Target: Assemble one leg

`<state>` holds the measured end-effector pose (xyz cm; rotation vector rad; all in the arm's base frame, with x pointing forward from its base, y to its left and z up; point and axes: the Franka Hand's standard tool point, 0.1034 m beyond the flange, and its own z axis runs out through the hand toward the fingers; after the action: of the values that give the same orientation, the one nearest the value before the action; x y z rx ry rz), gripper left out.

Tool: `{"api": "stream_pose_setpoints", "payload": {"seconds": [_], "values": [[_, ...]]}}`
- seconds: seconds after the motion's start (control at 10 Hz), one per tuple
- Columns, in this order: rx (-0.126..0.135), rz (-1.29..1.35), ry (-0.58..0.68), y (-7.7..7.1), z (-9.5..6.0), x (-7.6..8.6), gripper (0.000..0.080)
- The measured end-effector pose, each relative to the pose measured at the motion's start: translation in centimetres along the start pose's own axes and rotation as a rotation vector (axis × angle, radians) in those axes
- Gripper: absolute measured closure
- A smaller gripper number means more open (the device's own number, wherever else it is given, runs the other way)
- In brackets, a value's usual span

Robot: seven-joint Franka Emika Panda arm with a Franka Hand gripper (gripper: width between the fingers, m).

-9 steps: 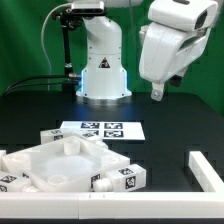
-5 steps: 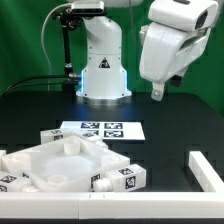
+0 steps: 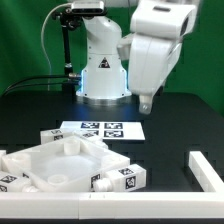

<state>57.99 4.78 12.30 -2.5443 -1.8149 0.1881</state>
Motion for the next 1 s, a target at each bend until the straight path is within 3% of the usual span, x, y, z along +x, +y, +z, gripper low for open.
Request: {"api": "stream_pose_setpoints", "payload": {"seconds": [0.5, 0.6, 0.8, 1.0], "values": [[-0.002, -0.016, 0.003, 0.2, 0.4, -0.2, 0.0150], [-0.047, -0.115, 0.035, 0.8, 1.2, -1.1, 0.0150], [-0.090, -0.203, 0.071, 2.1, 3.9, -2.8, 0.0150], [-0.081, -0.223, 0.073, 2.9, 5.6, -2.7, 0.0150]]}}
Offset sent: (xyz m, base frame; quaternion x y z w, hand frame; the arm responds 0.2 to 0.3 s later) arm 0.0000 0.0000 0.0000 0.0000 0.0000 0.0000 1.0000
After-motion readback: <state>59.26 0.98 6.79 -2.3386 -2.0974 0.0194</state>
